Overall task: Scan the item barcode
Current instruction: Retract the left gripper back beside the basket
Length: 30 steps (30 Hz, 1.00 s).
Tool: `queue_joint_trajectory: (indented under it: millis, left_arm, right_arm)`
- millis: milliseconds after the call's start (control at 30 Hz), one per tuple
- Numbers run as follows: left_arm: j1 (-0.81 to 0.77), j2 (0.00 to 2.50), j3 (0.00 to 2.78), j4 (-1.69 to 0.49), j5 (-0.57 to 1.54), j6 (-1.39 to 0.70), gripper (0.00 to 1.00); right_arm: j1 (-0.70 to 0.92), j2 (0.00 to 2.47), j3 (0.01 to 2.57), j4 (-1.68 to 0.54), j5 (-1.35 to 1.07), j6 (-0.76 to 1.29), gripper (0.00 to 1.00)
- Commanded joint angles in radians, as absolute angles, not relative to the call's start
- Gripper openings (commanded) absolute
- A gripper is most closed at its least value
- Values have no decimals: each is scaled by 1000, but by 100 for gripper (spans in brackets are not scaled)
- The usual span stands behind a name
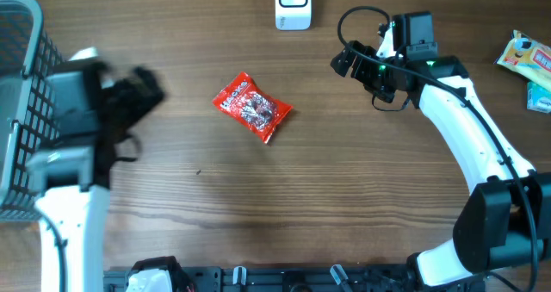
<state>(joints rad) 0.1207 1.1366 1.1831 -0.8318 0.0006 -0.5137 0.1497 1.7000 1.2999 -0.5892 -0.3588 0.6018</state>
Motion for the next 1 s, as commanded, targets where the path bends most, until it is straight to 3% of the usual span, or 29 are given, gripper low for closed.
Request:
queue_joint_trajectory:
  millis: [0,167,733,867,967]
  left_arm:
    - [293,1119,1185,-910,-80,-646,100]
    - [389,1146,1185,-1008,-80,-663,100]
    - [389,1152,1185,-1008,-80,-663,100]
    - [389,1152,1185,-1008,-80,-662,100]
    - [389,1152,1185,-1008,-80,-663,100]
  right_arm:
    - [153,1703,1298,-588,-359,606,100]
    - [153,1703,1298,-588,-359,606,100]
    - [153,1703,1298,-561,-359,606,100]
    - [154,1703,1298,-566,-392,868,100]
    - [158,1703,1298,-613,-534,918,99]
